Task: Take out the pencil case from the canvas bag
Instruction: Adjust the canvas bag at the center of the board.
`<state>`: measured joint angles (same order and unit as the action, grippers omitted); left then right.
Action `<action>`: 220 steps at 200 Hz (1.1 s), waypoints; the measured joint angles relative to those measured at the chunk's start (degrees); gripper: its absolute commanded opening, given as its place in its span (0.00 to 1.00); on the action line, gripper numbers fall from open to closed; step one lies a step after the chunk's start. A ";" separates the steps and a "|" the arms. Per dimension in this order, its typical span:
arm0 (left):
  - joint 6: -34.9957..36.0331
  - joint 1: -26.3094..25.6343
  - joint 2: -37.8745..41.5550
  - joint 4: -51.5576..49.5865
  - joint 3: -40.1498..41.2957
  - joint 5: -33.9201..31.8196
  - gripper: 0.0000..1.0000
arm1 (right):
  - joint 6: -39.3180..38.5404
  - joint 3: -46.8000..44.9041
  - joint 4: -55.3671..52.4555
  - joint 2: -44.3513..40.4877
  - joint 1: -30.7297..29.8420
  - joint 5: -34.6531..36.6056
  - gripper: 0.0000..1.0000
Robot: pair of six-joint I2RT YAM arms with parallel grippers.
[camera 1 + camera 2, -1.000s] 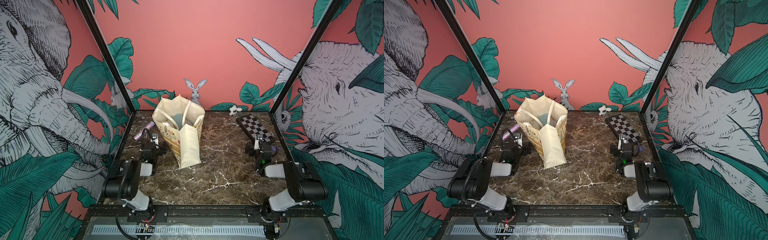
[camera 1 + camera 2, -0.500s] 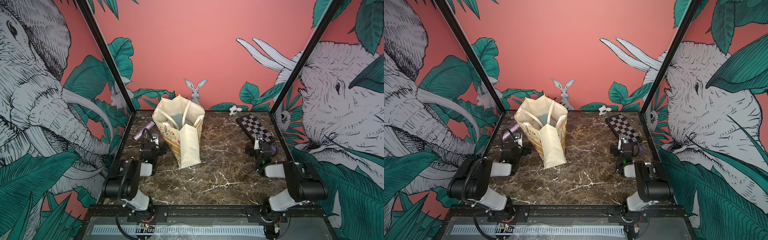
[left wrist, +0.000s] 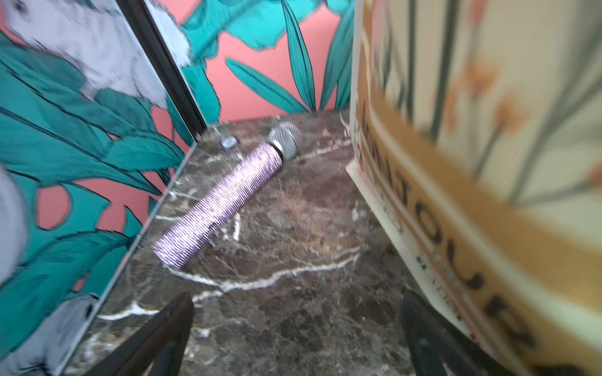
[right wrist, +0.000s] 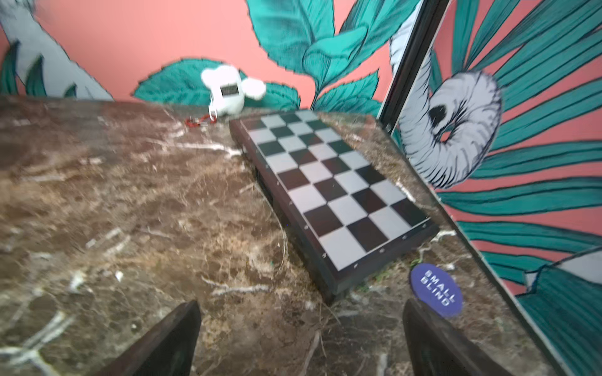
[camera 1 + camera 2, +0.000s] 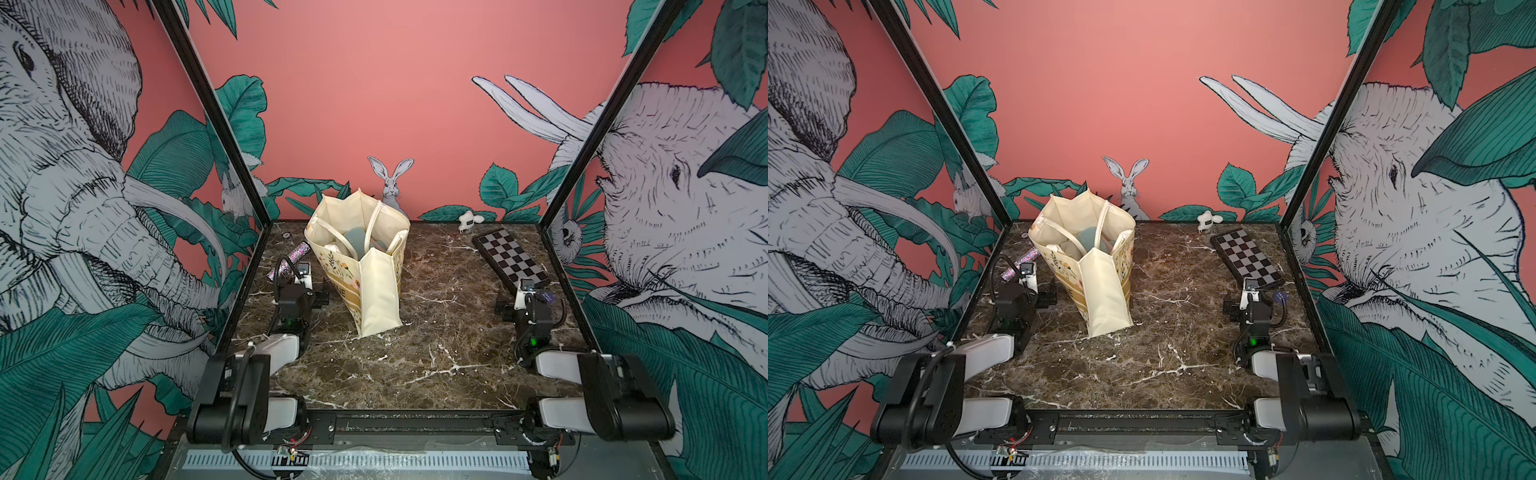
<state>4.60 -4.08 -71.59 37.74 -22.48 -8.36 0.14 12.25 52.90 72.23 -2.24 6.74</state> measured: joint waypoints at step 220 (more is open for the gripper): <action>-31.26 0.00 10.19 -69.70 -35.80 -2.51 0.99 | 34.40 52.94 -62.55 5.31 -13.44 -19.10 0.99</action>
<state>-26.65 -4.08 -61.41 -31.97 -58.28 -10.87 34.54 65.19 -9.65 77.54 -15.68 -12.36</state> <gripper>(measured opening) 0.995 0.985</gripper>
